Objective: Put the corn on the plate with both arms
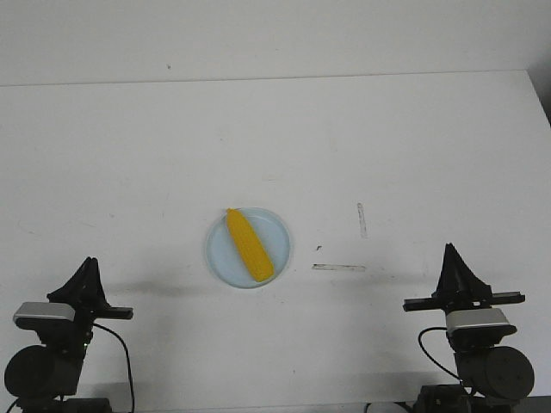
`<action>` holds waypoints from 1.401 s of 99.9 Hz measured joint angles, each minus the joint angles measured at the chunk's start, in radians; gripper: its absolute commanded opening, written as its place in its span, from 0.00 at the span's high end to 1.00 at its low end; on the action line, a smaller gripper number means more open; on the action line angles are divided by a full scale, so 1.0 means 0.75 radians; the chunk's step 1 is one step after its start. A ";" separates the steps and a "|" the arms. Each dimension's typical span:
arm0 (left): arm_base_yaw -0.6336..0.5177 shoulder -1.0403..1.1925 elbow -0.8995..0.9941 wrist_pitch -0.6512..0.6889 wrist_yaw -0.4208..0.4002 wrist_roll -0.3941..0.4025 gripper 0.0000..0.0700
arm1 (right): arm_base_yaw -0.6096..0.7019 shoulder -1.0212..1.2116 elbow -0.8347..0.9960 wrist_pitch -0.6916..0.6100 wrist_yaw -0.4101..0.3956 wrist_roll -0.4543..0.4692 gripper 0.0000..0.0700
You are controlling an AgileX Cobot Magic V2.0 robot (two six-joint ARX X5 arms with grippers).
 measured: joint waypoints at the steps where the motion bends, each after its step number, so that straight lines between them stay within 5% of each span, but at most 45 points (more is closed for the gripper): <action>1: 0.000 0.000 0.000 0.000 0.000 0.000 1.00 | 0.000 0.000 0.000 0.000 0.000 0.000 0.99; 85: 0.000 -0.092 -0.010 0.014 -0.011 -0.027 1.00 | 0.000 0.000 0.000 0.000 0.000 0.000 0.99; 140: -0.001 -0.235 -0.361 0.174 -0.061 -0.076 1.00 | 0.000 0.000 0.000 0.000 -0.001 0.000 0.99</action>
